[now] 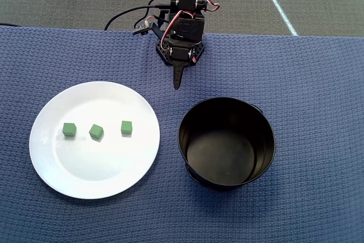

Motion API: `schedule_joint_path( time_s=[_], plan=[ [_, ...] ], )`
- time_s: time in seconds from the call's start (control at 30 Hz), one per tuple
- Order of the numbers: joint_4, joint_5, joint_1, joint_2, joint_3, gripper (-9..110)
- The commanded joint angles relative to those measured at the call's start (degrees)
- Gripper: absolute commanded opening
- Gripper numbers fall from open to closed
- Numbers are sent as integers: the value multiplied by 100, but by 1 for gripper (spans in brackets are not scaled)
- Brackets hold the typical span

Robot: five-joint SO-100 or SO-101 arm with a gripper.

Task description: Pick up the green cubes from the white plate and place them in the black recipient

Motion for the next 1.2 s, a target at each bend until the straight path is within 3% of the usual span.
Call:
schedule_joint_path(
  time_s=[0.0,0.77,1.17],
  plan=[
    [-9,-387,-88,-18,-158,0],
    [-9,-378,-97,-26,-202,0],
    [264,-132,229,-1055,-1828,0]
  ],
)
